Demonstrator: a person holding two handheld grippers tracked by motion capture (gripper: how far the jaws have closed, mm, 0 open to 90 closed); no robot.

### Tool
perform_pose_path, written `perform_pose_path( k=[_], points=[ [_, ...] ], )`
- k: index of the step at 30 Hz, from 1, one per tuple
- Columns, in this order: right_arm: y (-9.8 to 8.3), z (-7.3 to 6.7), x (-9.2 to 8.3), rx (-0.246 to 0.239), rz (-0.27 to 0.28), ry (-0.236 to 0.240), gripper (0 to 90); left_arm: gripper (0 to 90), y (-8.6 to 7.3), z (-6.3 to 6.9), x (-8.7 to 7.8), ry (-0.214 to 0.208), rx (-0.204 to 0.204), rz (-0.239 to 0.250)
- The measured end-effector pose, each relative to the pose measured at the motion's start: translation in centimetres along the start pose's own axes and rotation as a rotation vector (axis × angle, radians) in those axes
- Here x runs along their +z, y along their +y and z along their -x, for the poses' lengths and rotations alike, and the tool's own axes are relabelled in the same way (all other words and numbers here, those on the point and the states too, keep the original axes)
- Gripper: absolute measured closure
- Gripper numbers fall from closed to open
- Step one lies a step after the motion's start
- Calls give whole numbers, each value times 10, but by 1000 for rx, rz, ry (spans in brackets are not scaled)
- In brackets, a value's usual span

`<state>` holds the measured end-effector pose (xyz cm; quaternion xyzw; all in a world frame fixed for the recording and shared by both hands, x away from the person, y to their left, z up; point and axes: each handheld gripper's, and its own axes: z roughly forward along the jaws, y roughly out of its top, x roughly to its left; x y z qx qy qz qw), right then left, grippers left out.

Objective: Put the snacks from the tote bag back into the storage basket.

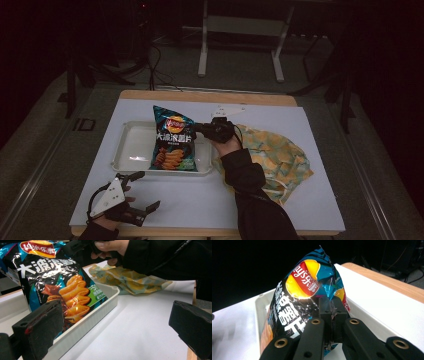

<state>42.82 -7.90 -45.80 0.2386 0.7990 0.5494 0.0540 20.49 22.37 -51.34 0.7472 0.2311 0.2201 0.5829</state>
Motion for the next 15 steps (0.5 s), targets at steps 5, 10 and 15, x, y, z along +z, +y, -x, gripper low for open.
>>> perform_pose_path(
  k=[5,10,15],
  points=[
    [3,4,6,7,-30,-16,880,0,0,0,0,-3,-1,-2],
    [3,9,10,24,-56,-48,852,0,0,0,0,-6,-3,-1],
    [2,12,11,32,-63,-67,846,0,0,0,0,-7,-2,-2]
  ],
)
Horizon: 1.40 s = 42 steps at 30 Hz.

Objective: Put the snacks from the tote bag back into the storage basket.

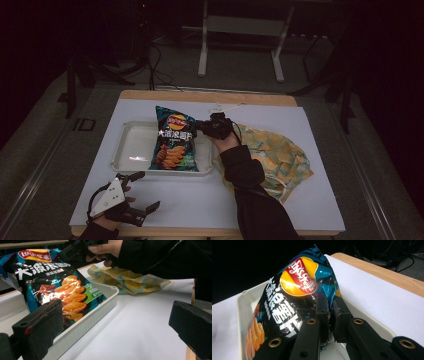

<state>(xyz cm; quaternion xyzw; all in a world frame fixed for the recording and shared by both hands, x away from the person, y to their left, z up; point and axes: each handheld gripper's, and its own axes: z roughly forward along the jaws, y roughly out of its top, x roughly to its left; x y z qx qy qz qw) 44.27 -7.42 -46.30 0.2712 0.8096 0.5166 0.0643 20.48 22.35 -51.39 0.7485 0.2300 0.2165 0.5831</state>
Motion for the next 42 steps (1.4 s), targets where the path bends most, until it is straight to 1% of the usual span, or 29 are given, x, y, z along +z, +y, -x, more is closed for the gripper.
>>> perform_pose_path(
  k=[2,6,8,10,12,13,15,16,17,22,23,24,25,26,28,29,30,32,33,35,36,37,38,41,42],
  points=[
    [0,1,2,3,-3,-2,844,0,0,0,0,-1,1,-1],
    [1,6,6,8,-31,-28,796,0,0,0,0,0,-1,1],
    [1,8,8,13,-39,-46,739,0,0,0,0,0,-3,1],
    [2,10,8,18,-39,-48,676,0,0,0,0,-1,-3,0],
    [3,12,7,21,-44,-60,619,0,0,0,0,-2,-3,-1],
    [3,13,6,26,-48,-53,598,0,0,0,0,-2,-3,-1],
    [5,14,5,23,-51,-59,548,0,0,0,0,-1,-3,-1],
    [5,15,3,25,-52,-45,532,0,0,0,0,-2,-3,-1],
    [6,15,3,22,-53,-42,508,0,0,0,0,-2,-3,-1],
    [11,11,-2,10,-69,-8,379,0,0,0,0,-1,-3,-2],
    [12,9,-4,8,-62,-6,369,0,0,0,0,0,-2,-2],
    [13,8,-5,17,-61,2,355,0,0,1,0,0,-3,-3],
    [14,6,-6,16,-63,-1,333,0,0,1,0,0,-2,-2],
    [14,5,-7,12,-62,6,320,0,0,1,0,0,-5,0],
    [16,2,-9,3,-76,11,280,0,0,1,0,0,-4,0],
    [17,1,-11,-2,-77,19,279,0,0,1,0,1,-4,0],
    [18,-1,-13,-4,-74,15,265,0,0,1,0,1,-4,0],
    [20,-3,-18,6,-53,34,249,0,0,1,0,1,-3,-1],
    [21,-5,-20,-1,-47,29,239,0,0,1,0,1,-3,-1],
    [23,-8,-26,-2,-37,43,215,0,0,1,0,0,-4,-2],
    [24,-10,-27,-3,-35,37,213,0,0,1,0,0,-2,-4],
    [24,-12,-30,-11,-33,33,204,0,0,1,0,0,-3,-4],
    [25,-15,-33,-27,-34,40,200,0,0,1,0,0,0,-6],
    [25,-20,-40,-37,-29,44,199,0,0,1,0,0,-3,-4],
    [25,-21,-43,-44,-28,39,200,0,0,1,0,1,-3,-5]
  ],
)
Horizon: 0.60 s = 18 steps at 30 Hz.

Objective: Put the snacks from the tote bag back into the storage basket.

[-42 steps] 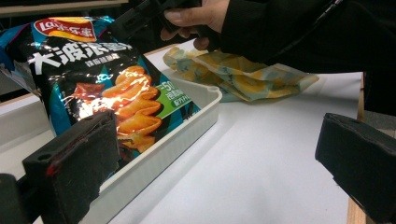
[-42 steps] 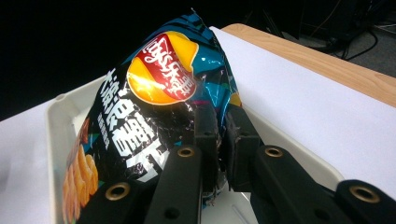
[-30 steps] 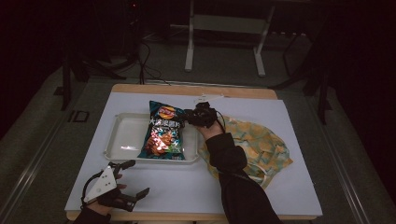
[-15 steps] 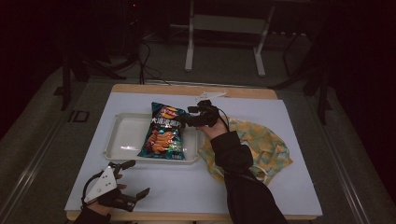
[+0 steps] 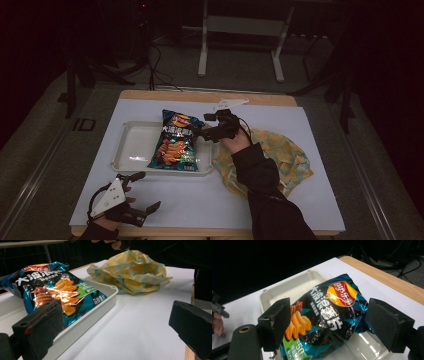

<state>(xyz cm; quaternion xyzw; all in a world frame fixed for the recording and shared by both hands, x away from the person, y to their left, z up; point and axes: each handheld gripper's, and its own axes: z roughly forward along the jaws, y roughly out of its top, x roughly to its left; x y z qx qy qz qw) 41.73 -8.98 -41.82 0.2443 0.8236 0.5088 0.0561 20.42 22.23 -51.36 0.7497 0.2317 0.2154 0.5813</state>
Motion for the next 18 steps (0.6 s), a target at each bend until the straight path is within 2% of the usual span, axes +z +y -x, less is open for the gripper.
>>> perform_pose_path(
  k=[3,5,10,18],
  points=[
    [0,-3,-7,-3,-1,-2,200,0,0,0,0,1,-1,-2],
    [-1,-5,-13,-10,-7,-21,199,0,0,0,0,1,-1,-2],
    [-3,-8,-29,-16,12,-37,188,0,0,0,1,-1,-1,-4],
    [-15,-9,-58,-22,19,-63,189,0,-1,0,0,1,-2,-4]
  ],
)
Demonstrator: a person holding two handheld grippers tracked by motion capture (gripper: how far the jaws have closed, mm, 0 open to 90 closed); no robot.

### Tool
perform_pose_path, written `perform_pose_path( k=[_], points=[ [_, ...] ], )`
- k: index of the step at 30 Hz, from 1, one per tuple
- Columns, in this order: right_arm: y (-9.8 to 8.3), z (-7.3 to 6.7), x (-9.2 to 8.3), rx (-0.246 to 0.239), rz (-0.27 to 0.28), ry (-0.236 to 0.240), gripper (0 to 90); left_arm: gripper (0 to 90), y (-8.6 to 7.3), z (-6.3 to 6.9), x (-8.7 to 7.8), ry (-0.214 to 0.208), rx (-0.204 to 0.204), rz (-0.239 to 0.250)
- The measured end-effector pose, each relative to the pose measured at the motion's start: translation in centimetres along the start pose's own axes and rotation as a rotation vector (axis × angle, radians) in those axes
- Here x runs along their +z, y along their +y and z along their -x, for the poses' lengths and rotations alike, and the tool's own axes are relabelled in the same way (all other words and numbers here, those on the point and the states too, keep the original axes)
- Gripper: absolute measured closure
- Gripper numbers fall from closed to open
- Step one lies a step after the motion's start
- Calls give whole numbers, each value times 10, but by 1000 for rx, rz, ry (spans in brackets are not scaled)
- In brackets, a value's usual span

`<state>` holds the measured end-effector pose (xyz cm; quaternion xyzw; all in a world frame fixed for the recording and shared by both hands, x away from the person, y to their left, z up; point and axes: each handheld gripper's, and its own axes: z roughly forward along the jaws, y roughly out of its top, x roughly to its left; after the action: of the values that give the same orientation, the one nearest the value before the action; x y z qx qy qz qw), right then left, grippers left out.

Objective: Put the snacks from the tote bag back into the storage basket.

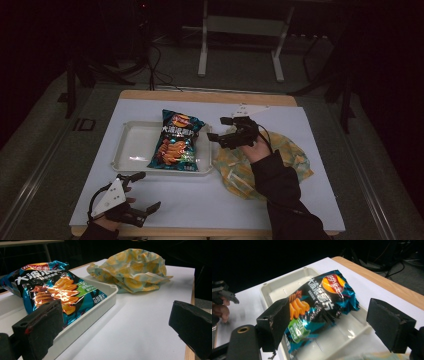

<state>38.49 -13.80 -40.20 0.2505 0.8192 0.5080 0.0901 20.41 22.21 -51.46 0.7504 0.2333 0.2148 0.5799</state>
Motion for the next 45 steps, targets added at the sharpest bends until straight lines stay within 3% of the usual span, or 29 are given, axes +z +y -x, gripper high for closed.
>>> perform_pose_path(
  k=[11,22,32,39,45],
  points=[
    [-17,4,-46,5,27,-57,186,0,0,1,1,-2,2,-2],
    [-51,7,-92,23,55,-128,185,0,0,1,2,-3,2,-5],
    [-80,9,-124,55,87,-205,174,0,0,1,2,-4,2,-6],
    [-102,11,-138,67,70,-245,157,0,0,0,2,-4,0,-6],
    [-118,11,-152,84,97,-297,144,0,0,0,2,-3,1,-9]
  ],
)
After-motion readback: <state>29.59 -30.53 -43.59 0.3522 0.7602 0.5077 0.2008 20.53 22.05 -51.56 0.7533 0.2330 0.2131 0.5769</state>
